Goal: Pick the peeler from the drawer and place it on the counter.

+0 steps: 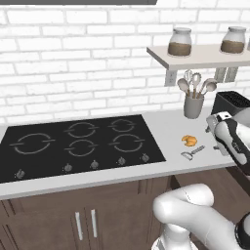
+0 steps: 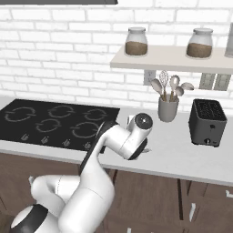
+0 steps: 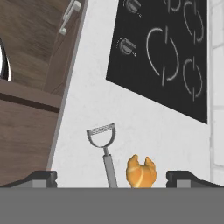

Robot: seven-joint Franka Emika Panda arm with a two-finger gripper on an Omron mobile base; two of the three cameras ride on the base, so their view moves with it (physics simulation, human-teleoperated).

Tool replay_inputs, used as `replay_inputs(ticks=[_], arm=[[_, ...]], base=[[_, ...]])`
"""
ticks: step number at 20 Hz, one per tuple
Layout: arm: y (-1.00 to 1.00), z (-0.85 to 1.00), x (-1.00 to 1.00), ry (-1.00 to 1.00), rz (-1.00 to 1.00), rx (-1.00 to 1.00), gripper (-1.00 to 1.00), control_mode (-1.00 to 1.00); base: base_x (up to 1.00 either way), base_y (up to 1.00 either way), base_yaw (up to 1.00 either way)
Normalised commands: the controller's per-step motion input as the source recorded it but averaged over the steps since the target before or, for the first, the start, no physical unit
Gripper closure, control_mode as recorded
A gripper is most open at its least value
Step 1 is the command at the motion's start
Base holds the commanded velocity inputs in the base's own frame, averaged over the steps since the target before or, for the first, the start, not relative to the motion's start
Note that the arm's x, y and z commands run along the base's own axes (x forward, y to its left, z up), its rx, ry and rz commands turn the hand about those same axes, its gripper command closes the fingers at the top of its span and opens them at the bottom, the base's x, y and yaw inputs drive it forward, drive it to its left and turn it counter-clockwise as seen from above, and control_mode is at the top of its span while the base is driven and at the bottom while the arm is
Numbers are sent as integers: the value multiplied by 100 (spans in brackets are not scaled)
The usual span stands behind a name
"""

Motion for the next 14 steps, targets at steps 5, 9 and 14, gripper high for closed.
replay_inputs(ticks=[5, 9, 14], arm=[[36, 23, -1, -1, -1, -3, -100, -100], [17, 14, 0, 0, 0, -2, -100, -100], [18, 6, 0, 0, 0, -1, -100, -100]], base=[[0, 0, 0], [0, 0, 0], [0, 0, 0]])
